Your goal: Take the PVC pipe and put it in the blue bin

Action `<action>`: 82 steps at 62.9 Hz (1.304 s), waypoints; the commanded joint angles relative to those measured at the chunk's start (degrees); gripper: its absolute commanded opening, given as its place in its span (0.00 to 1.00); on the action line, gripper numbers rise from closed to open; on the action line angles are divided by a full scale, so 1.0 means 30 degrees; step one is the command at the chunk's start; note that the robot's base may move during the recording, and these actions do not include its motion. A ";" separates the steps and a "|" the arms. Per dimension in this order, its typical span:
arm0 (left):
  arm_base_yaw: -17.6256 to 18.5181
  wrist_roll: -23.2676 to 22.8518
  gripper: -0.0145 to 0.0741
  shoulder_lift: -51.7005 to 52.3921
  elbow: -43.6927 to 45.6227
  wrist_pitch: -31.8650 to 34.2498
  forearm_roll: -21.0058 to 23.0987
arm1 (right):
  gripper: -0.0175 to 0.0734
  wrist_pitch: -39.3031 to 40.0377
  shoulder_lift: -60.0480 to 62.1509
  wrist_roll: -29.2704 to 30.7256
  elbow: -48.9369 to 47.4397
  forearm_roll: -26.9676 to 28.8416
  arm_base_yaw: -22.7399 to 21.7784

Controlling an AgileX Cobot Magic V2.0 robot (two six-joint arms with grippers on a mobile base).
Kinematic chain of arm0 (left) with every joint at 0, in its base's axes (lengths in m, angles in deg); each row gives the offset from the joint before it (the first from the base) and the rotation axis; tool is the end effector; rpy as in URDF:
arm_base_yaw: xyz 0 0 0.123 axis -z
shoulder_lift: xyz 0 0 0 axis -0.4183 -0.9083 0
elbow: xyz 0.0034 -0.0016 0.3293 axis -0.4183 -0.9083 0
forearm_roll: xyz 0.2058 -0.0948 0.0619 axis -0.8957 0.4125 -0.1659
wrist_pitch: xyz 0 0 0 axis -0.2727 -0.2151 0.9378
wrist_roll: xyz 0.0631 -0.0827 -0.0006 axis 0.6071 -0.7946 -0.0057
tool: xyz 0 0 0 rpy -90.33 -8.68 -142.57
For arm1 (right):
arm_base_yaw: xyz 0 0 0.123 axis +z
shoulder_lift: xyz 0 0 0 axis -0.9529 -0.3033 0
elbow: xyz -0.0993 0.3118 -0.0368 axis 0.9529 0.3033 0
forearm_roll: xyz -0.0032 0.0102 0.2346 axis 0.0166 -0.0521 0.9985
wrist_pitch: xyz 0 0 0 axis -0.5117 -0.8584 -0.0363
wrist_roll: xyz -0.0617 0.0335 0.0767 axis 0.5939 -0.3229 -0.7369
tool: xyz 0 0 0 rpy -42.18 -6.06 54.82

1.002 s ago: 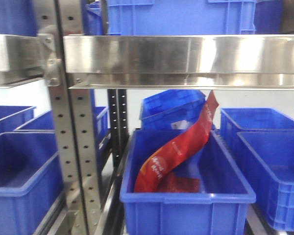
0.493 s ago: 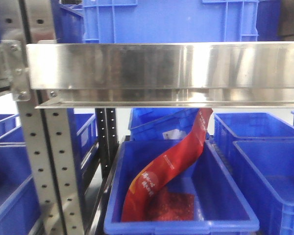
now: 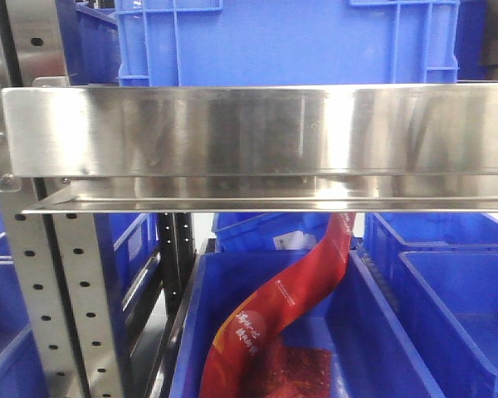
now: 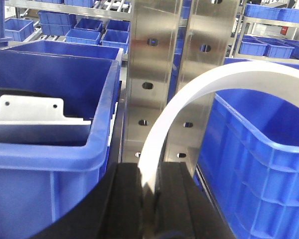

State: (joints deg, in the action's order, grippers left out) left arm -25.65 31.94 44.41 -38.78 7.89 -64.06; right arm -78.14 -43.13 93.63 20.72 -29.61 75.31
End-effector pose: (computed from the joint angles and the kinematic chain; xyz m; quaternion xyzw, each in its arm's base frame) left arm 0.0950 -0.0038 0.4334 -0.0178 0.7441 -0.0393 0.6666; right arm 0.0430 0.0141 0.4153 -0.0531 0.7622 0.0632 0.6420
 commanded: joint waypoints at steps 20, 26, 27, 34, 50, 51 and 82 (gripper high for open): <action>0.0053 -0.0027 0.04 0.0111 0.0041 0.0525 0.0095 | 0.01 0.0522 0.0080 0.0109 0.0041 -0.0135 0.0029; 0.0053 -0.0027 0.04 0.0111 0.0041 0.0525 0.0095 | 0.01 0.0522 0.0080 0.0109 0.0041 -0.0135 0.0029; 0.0053 -0.0027 0.04 0.0111 0.0041 0.0525 0.0095 | 0.01 0.0522 0.0080 0.0109 0.0041 -0.0135 0.0029; 0.0053 -0.0027 0.04 0.0111 0.0041 0.0525 0.0095 | 0.01 0.0522 0.0080 0.0109 0.0041 -0.0135 0.0029; 0.0053 -0.0027 0.04 0.0111 0.0041 0.0525 0.0095 | 0.01 0.0522 0.0080 0.0109 0.0041 -0.0135 0.0029; 0.0053 -0.0027 0.04 0.0111 0.0041 0.0525 0.0095 | 0.01 0.0522 0.0080 0.0109 0.0041 -0.0135 0.0029; 0.0053 -0.0027 0.04 0.0111 0.0041 0.0525 0.0095 | 0.01 0.0522 0.0080 0.0109 0.0041 -0.0135 0.0029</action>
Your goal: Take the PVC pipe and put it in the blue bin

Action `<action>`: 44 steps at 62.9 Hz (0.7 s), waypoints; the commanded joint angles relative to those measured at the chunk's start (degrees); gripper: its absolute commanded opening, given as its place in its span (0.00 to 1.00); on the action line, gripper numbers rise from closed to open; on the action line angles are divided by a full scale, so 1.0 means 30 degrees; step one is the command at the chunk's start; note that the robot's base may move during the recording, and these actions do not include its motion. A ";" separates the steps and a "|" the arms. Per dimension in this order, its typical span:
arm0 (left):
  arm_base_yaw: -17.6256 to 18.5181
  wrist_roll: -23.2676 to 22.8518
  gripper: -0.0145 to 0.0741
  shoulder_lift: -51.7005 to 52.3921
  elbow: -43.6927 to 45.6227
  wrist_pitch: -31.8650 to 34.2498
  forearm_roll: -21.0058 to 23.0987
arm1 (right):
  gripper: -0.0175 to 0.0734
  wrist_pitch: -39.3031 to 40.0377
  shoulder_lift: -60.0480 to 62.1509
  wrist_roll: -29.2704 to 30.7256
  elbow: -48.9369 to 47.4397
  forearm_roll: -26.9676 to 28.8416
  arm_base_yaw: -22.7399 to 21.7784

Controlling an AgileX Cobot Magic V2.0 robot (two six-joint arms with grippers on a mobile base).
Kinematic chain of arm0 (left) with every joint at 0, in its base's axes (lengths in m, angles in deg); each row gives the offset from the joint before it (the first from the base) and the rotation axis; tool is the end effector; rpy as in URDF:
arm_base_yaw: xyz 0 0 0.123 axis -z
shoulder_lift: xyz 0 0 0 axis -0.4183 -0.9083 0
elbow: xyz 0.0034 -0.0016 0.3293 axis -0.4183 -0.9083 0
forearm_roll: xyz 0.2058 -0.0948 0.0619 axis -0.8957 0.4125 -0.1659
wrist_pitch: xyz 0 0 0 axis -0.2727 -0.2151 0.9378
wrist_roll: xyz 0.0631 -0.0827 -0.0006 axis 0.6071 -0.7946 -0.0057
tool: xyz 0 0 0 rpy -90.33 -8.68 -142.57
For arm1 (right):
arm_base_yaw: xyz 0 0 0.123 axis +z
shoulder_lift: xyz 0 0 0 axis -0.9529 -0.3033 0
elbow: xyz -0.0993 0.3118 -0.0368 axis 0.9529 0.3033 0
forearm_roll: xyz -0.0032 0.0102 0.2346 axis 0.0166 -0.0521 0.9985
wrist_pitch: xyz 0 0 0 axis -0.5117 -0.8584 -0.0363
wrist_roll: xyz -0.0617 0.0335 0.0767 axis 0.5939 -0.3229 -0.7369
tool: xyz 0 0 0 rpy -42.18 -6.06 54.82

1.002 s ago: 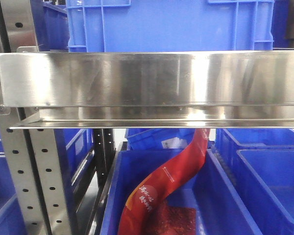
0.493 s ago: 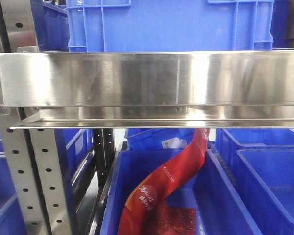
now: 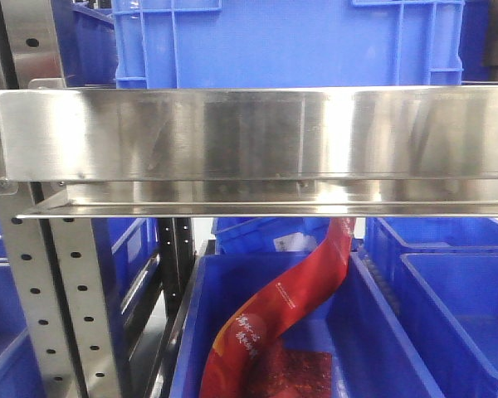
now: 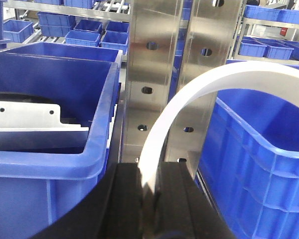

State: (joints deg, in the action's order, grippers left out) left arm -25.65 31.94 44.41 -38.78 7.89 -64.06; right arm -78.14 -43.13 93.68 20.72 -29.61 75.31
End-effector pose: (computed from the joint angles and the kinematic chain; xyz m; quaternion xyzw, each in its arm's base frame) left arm 0.0950 -0.0038 0.4334 -0.0178 0.7441 -0.0393 0.6666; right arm 0.0430 0.0141 0.4153 -0.0534 0.7622 0.0629 0.6421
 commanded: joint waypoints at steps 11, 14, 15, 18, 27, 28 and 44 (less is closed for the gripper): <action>0.0053 -0.0027 0.04 0.0111 0.0041 0.0525 0.0095 | 0.01 0.0522 0.0080 0.0089 0.0041 -0.0135 0.0029; 0.0053 -0.0027 0.04 0.0111 0.0041 0.0732 0.0095 | 0.01 0.0522 0.0080 0.0089 0.0041 -0.0135 0.0029; 0.0053 -0.0027 0.04 0.0111 0.0041 0.0896 0.0095 | 0.01 0.0522 0.0080 0.0089 0.0041 -0.0135 0.0029; 0.0053 -0.0027 0.04 0.0111 0.0041 0.1286 0.0143 | 0.01 0.0522 0.0080 0.0089 0.0041 -0.0135 0.0029; 0.0053 -0.0027 0.04 0.0111 0.0041 0.1474 0.0263 | 0.01 0.0594 0.0080 0.0089 0.0041 0.0060 0.0029; 0.0053 -0.0027 0.04 0.0111 0.0041 0.1474 0.0263 | 0.01 0.0594 0.0080 0.0089 0.0041 0.0060 0.0029; 0.0053 -0.0027 0.04 0.0111 0.0041 0.1476 0.0263 | 0.01 0.0560 0.0080 0.0089 0.0041 0.0061 0.0029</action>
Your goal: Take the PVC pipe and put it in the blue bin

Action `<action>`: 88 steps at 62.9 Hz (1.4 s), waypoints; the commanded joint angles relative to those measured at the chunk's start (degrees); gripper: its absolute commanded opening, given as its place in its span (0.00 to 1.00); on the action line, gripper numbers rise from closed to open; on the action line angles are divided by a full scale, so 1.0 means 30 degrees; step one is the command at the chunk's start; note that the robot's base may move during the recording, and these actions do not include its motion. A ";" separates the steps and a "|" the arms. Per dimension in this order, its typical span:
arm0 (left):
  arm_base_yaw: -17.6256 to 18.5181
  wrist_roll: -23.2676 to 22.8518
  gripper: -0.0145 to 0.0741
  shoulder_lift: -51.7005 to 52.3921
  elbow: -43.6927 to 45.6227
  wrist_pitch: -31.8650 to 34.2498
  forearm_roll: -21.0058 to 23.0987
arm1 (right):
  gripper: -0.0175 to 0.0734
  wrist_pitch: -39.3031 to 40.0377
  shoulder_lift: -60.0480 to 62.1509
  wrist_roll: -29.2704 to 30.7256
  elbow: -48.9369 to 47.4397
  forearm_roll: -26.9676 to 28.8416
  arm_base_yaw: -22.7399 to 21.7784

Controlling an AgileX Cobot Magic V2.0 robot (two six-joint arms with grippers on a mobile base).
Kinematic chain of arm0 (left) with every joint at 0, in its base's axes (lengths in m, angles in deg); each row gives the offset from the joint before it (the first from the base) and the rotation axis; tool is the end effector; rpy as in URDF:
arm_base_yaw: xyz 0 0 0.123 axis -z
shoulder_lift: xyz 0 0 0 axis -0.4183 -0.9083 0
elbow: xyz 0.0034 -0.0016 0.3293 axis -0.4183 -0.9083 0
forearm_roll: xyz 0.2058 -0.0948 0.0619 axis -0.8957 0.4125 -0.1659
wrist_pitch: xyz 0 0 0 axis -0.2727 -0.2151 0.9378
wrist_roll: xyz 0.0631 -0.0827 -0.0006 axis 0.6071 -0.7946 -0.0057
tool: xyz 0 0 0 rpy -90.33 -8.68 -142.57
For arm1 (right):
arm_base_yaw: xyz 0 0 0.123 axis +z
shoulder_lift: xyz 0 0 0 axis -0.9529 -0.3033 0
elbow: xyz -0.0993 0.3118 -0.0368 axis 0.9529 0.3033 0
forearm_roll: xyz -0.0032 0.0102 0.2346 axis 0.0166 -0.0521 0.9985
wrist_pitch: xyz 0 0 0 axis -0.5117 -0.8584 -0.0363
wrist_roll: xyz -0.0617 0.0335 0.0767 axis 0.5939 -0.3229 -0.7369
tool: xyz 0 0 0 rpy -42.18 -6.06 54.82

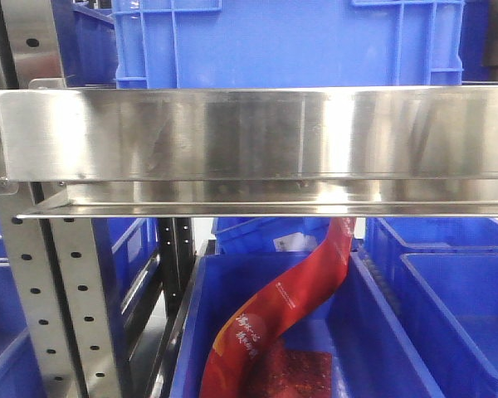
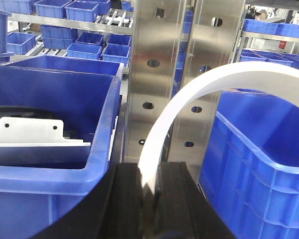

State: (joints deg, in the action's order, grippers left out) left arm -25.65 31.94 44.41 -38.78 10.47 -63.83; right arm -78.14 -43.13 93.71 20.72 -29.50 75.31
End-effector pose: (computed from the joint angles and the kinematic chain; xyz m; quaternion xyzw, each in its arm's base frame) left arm 0.0954 -0.0033 0.4380 -0.0204 0.7289 -0.0398 0.6832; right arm 0.0430 0.0142 0.4153 -0.0534 0.7621 0.0636 0.6421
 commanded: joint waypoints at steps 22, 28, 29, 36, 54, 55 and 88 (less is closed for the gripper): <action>0.0097 -0.0027 0.04 0.0111 0.0194 0.0277 0.1242 | 0.01 0.1292 0.0080 0.0081 0.0041 0.0835 0.0029; 0.0738 0.0125 0.04 0.0111 0.0240 0.0263 0.1242 | 0.01 0.1770 0.0080 0.0081 0.0003 0.1281 0.0029; 0.1013 0.0299 0.04 0.0111 0.0234 0.0263 0.1242 | 0.01 0.1857 0.0080 0.0081 0.0003 0.1440 0.0029; 0.3352 0.1642 0.04 -0.0110 0.0800 0.0500 0.1273 | 0.01 0.2262 -0.0012 0.0081 0.0003 0.1626 0.0029; 0.8309 0.1642 0.04 -0.4064 0.4212 0.1703 0.1317 | 0.01 0.2053 -0.1322 0.0341 -0.1617 0.2540 0.0029; 0.8443 0.1642 0.04 -0.4333 0.4436 0.1703 0.1317 | 0.01 0.2034 -0.1442 0.0341 -0.1767 0.2540 0.0029; 0.9004 0.1642 0.04 -1.0787 0.9764 0.3423 0.0476 | 0.01 0.3595 -0.5984 0.3526 -0.4966 0.5186 0.0141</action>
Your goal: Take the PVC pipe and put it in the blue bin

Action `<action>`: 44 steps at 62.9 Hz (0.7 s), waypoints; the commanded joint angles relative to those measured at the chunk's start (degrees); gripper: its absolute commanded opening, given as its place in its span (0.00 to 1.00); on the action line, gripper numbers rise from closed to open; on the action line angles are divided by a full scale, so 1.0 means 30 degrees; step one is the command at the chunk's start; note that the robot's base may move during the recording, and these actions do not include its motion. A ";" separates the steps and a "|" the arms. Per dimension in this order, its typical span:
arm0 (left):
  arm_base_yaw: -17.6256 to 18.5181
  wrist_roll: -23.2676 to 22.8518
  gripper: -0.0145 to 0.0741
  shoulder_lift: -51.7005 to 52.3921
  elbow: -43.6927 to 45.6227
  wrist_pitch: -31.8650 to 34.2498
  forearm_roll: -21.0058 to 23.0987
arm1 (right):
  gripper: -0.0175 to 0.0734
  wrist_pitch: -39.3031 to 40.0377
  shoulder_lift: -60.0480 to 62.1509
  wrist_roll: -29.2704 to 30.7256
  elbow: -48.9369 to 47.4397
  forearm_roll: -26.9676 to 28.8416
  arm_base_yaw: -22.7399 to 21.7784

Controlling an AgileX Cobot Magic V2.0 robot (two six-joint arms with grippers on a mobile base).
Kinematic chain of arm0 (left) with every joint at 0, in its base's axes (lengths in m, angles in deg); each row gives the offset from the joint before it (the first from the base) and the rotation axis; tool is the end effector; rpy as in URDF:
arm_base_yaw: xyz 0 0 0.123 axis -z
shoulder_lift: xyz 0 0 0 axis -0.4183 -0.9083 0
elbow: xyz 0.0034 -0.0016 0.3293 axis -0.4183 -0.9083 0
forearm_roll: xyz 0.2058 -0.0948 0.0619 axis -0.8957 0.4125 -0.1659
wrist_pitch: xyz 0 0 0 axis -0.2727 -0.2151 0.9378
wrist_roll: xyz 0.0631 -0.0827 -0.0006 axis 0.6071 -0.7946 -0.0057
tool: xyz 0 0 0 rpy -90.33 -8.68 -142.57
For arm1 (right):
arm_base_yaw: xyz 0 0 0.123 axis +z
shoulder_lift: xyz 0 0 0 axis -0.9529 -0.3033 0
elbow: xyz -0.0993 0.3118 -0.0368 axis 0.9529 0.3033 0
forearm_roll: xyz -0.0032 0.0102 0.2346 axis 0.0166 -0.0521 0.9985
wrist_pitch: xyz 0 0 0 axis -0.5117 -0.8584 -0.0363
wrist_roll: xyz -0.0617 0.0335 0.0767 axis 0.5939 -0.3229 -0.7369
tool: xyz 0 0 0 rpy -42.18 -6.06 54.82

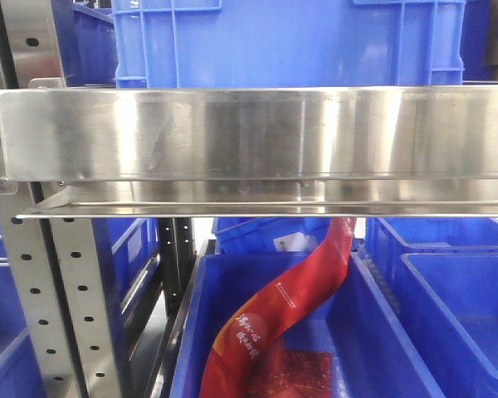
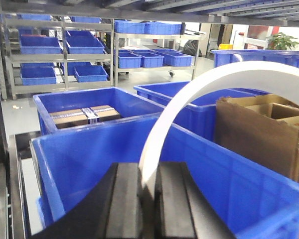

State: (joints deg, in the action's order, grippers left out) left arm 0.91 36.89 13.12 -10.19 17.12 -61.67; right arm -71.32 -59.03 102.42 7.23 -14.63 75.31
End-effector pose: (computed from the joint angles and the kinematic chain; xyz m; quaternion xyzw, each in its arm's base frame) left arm 0.2290 -0.1144 0.5185 0.1566 0.6875 -0.1835 0.6849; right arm 0.1109 0.0268 0.4828 -0.0496 0.7253 0.1279 0.6746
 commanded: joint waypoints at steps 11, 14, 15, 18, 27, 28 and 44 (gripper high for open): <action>0.0153 -0.0009 0.04 -0.1058 0.0235 0.1938 -0.0274 | 0.01 0.1852 -0.2191 0.1732 -0.1103 0.0228 0.1222; 0.0153 -0.0009 0.04 -0.1237 0.0235 0.2573 -0.0520 | 0.01 0.2530 -0.2660 0.1760 -0.1103 0.0228 0.1657; 0.0153 -0.0009 0.04 -0.1275 0.0235 0.2783 -0.0579 | 0.01 0.2708 -0.2765 0.1760 -0.1103 0.0228 0.1736; 0.0153 -0.0009 0.04 -0.1357 0.0235 0.3568 -0.0672 | 0.01 0.3404 -0.3089 0.1760 -0.1103 0.0228 0.1975; 0.0153 -0.0009 0.04 -0.1741 0.0235 0.4117 -0.0724 | 0.01 0.4333 -0.4212 0.2203 -0.1452 0.0228 0.2331; 0.0153 -0.0009 0.04 -0.1857 0.0235 0.4117 -0.0820 | 0.01 0.4333 -0.4368 0.2288 -0.1493 0.0228 0.2331; 0.0153 -0.0009 0.04 -0.3130 0.0235 0.5707 -0.1673 | 0.01 0.5229 -0.5852 0.2735 -0.1685 0.0228 0.2331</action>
State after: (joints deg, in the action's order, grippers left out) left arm 1.02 36.89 4.59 -9.97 30.73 -66.18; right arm -58.79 -75.62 109.26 2.82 -14.16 82.20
